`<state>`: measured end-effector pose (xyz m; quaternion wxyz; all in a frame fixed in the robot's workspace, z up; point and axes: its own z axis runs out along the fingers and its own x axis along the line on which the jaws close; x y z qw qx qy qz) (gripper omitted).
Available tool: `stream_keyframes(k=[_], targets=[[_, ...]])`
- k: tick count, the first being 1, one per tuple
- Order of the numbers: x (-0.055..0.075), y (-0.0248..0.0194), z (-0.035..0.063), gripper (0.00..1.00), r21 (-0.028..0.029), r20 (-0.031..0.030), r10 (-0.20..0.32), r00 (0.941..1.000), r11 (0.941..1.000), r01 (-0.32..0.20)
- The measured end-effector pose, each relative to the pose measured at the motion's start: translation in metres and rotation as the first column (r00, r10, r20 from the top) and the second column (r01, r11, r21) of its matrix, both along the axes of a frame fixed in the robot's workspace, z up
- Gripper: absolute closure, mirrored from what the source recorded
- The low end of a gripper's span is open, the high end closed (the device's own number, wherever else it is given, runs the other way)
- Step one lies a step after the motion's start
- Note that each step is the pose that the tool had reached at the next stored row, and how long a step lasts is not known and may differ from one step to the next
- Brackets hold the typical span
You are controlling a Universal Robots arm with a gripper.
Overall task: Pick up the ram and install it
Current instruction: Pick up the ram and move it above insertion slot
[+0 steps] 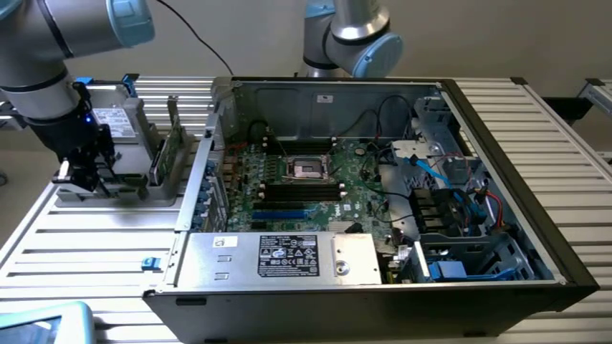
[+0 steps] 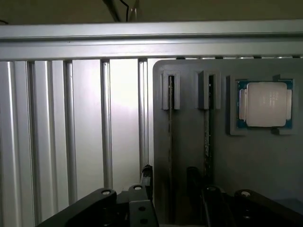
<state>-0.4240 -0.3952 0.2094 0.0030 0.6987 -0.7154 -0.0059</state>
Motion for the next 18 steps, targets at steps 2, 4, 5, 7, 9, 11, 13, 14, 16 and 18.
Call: stream_keyframes(k=[2,4,5,7,9,11,13,14,16,18], targets=[[0.0,0.0001,-0.0028,0.57,0.0017,0.0,0.0,1.0,1.0,0.0],[0.0,0.0001,-0.0052,0.57,0.0044,-0.0011,0.0,1.0,1.0,0.0],[0.0,0.0001,-0.0062,0.57,0.0054,-0.0022,0.0,1.0,1.0,0.0],[0.0,0.0001,-0.008,0.57,0.0073,-0.0065,0.0,1.0,1.0,0.0],[0.0,0.0001,-0.0096,0.57,0.0092,-0.0096,0.0,1.0,1.0,0.0],[-0.001,0.0,-0.0106,0.57,0.0105,-0.0096,0.0,1.0,0.9999,0.0],[-0.001,0.0001,-0.0112,0.57,0.0117,-0.0095,0.0,1.0,0.9999,0.0],[-0.001,0.0001,-0.0113,0.57,0.0122,-0.0095,0.0,1.0,0.9999,0.0],[-0.001,0.0001,-0.0114,0.57,0.013,-0.0093,0.0,1.0,0.9999,0.0],[-0.001,0.0,-0.0113,0.65,0.0135,-0.0096,0.0,1.0,0.9999,0.0]])
